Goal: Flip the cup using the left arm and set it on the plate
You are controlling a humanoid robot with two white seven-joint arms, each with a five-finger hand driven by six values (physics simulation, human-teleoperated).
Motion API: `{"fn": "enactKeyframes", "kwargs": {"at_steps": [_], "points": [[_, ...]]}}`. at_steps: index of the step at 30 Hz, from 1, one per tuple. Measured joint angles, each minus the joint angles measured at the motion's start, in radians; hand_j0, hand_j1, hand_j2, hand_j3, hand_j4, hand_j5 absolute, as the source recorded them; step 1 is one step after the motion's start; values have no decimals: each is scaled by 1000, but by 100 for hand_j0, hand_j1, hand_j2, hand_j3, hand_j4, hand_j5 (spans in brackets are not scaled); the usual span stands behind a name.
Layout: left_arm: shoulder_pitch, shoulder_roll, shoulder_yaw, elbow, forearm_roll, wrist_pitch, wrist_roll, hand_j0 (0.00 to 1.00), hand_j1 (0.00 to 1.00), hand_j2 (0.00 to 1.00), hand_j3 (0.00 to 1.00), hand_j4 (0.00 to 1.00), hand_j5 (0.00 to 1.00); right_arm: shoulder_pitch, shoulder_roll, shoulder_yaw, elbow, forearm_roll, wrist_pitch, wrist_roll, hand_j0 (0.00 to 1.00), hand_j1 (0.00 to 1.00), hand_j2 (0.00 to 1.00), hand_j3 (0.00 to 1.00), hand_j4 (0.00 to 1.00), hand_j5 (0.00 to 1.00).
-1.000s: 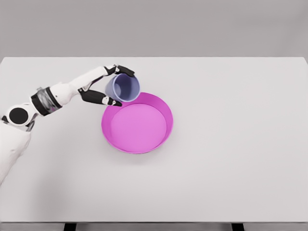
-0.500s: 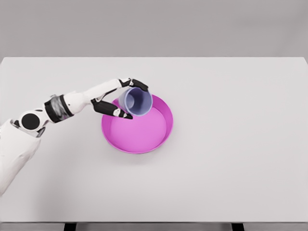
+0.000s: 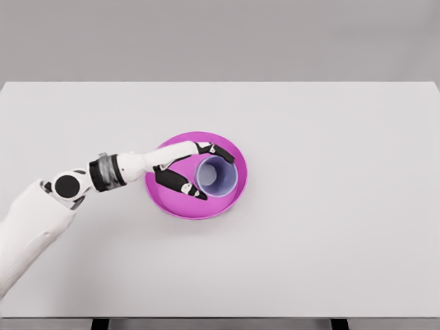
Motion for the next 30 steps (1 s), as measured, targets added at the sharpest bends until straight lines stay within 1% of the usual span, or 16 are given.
{"fn": "enactKeyframes", "kwargs": {"at_steps": [8,17,24,30], "points": [[-12,1,-15,14,17,0,0,74,74,74,74,74,74,0,0,0,0,0,0,0,100,100,100,100,100,100],[-21,2,-20,20,80,0,0,73,73,73,73,73,73,0,0,0,0,0,0,0,100,100,100,100,100,100],[-20,2,-26,23,149,0,0,74,74,74,74,74,74,0,0,0,0,0,0,0,100,100,100,100,100,100],[-18,-2,-28,41,169,1,0,74,74,74,74,74,74,0,0,0,0,0,0,0,100,100,100,100,100,100]]}}
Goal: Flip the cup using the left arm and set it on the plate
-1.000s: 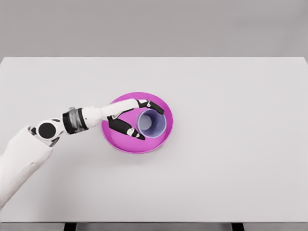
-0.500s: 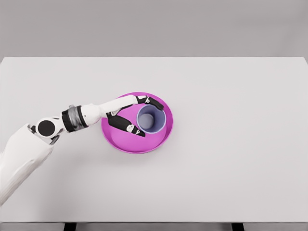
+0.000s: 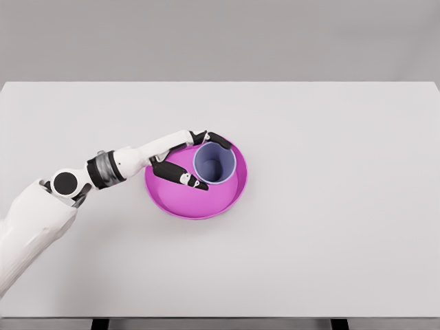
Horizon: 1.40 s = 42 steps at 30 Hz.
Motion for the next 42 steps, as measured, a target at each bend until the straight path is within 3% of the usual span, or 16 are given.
{"fn": "enactKeyframes", "kwargs": {"at_steps": [37,42], "points": [[-9,-2,-4,78,-8,43,0,77,77,77,77,77,77,0,0,0,0,0,0,0,100,100,100,100,100,100],[-9,-11,-5,86,-7,49,0,85,85,85,85,85,85,0,0,0,0,0,0,0,100,100,100,100,100,100]]}}
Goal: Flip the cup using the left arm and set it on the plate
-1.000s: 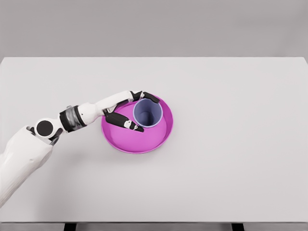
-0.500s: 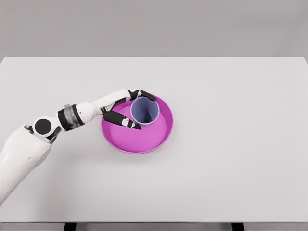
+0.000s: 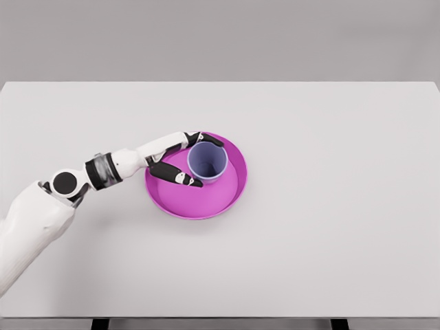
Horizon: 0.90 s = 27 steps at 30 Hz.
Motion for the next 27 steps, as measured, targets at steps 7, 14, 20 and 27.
{"fn": "enactKeyframes", "kwargs": {"at_steps": [7,14,20,27], "points": [[-2,-12,3,15,-19,11,1,100,100,100,100,100,100,0,0,0,0,0,0,0,100,100,100,100,100,100],[-5,-8,16,13,-22,1,0,100,100,100,100,100,100,0,0,0,0,0,0,0,100,100,100,100,100,100],[-2,-1,46,2,-22,-27,0,100,100,100,100,100,100,0,0,0,0,0,0,0,100,100,100,100,100,100],[2,2,89,-1,-23,-47,0,100,100,100,100,100,100,0,0,0,0,0,0,0,100,100,100,100,100,100]]}}
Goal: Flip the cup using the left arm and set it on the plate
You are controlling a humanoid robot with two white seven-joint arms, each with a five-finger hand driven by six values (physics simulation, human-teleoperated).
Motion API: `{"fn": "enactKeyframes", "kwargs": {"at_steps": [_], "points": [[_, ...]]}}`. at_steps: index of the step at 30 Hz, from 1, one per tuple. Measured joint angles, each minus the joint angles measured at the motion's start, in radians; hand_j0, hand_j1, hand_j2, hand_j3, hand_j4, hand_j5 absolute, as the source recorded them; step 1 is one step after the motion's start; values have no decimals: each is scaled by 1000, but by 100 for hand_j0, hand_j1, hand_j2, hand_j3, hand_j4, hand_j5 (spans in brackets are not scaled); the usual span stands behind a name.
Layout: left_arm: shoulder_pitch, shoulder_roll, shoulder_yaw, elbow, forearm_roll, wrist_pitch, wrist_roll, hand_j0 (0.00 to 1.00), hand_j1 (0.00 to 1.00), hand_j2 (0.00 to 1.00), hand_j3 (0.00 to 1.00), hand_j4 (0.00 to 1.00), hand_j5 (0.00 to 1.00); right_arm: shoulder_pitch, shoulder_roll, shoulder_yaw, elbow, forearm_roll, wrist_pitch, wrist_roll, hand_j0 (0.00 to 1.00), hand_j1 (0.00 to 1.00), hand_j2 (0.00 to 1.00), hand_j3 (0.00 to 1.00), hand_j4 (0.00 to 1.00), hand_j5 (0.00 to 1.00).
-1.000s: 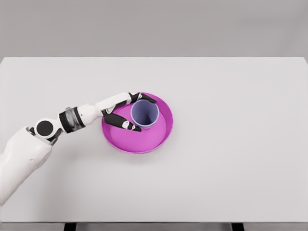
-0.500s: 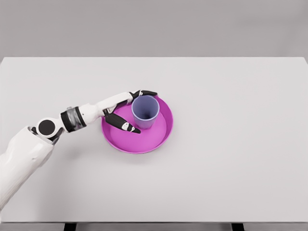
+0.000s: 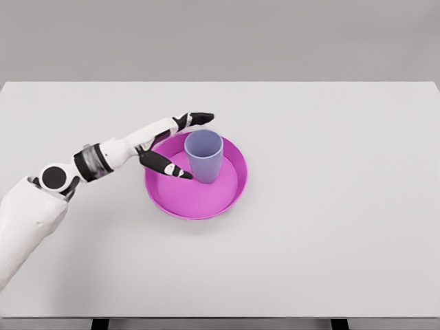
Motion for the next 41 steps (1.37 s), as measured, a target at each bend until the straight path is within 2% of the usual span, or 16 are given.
{"fn": "enactKeyframes", "kwargs": {"at_steps": [6,12,17,19,21,25,28,30,36,41], "points": [[-3,2,35,5,-9,1,0,100,100,100,100,100,100,0,0,0,0,0,0,0,100,100,100,100,100,100],[9,19,138,25,-123,9,0,100,100,100,100,100,100,0,0,0,0,0,0,0,100,100,100,100,100,100],[21,59,173,47,-152,3,0,100,100,100,100,100,100,0,0,0,0,0,0,0,100,100,100,100,100,100],[87,76,219,52,-158,2,0,100,100,100,100,100,100,0,0,0,0,0,0,0,100,100,100,100,100,100],[120,87,279,54,-159,3,0,100,100,100,100,100,100,0,0,0,0,0,0,0,100,100,100,100,100,100],[123,116,340,54,-157,3,0,100,100,100,100,100,100,0,0,0,0,0,0,0,100,100,100,100,100,100],[124,134,357,53,-157,1,0,100,100,100,100,100,100,0,0,0,0,0,0,0,100,100,100,100,100,100],[153,154,361,52,-158,2,0,100,100,100,100,100,100,0,0,0,0,0,0,0,100,100,100,100,100,100],[190,191,364,40,-158,-2,0,100,100,100,100,100,100,0,0,0,0,0,0,0,100,100,100,100,100,100],[189,208,366,36,-157,-2,0,100,100,100,100,100,100,0,0,0,0,0,0,0,100,100,100,100,100,100]]}}
